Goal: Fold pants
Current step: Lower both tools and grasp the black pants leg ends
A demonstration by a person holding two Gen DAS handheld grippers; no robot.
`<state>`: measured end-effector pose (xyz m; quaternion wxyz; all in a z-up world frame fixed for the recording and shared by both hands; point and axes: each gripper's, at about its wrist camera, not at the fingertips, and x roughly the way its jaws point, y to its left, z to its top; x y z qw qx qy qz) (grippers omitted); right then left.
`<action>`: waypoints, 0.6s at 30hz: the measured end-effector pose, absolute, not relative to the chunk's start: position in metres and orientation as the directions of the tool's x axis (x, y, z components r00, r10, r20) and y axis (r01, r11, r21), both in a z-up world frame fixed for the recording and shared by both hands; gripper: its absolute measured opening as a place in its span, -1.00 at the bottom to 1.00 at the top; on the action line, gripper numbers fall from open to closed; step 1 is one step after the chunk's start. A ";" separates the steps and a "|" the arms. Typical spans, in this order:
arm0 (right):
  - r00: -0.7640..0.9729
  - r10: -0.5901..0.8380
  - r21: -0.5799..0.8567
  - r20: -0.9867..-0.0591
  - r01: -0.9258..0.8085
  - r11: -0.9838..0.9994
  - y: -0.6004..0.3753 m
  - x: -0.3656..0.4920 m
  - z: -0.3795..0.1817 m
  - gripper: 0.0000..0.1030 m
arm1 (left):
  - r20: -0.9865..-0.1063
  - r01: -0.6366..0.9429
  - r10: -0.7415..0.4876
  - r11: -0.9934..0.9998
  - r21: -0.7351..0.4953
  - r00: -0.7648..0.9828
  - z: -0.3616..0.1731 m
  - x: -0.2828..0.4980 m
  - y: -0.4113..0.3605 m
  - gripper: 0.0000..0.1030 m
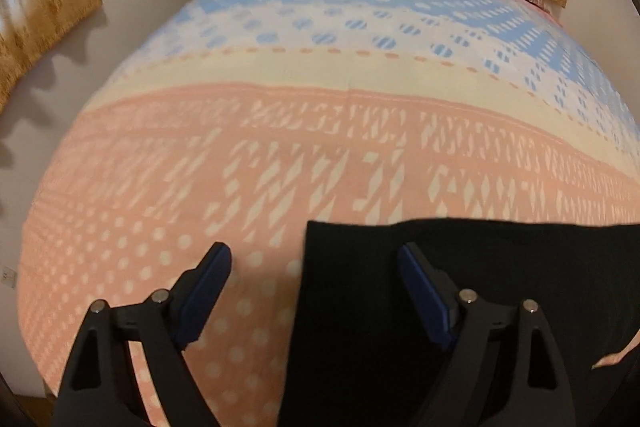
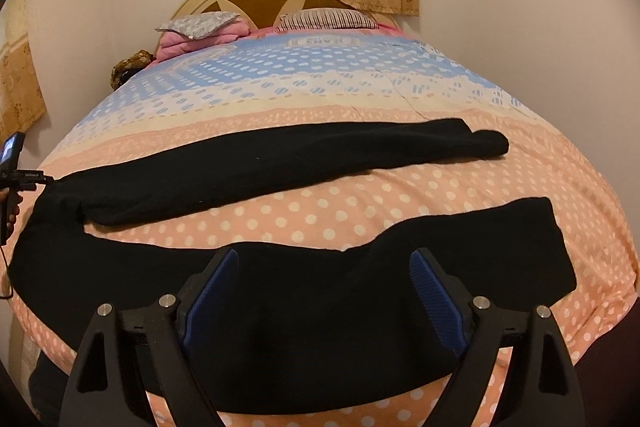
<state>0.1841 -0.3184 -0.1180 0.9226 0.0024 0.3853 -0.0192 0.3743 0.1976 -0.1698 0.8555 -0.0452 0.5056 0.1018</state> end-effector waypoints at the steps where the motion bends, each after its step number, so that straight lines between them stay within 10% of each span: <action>1: 0.698 -0.033 -0.006 -0.715 0.041 0.999 -0.321 0.186 -0.120 0.71 | -0.881 -0.214 0.115 0.977 0.016 0.459 -0.173 0.377 0.198 0.69; 8: 0.675 -0.042 0.059 -0.736 0.126 0.990 -0.360 0.215 -0.118 0.71 | -0.910 -0.212 0.041 0.976 -0.052 0.412 -0.188 0.385 0.205 0.59; 12: 0.686 -0.072 0.054 -0.724 0.160 0.986 -0.374 0.225 -0.112 0.66 | -0.912 -0.149 -0.036 0.983 -0.105 0.408 -0.184 0.388 0.203 -0.08; 18: 0.680 -0.060 0.086 -0.731 0.179 0.980 -0.389 0.236 -0.105 0.53 | -0.922 -0.122 -0.044 0.988 -0.098 0.385 -0.181 0.395 0.193 -0.33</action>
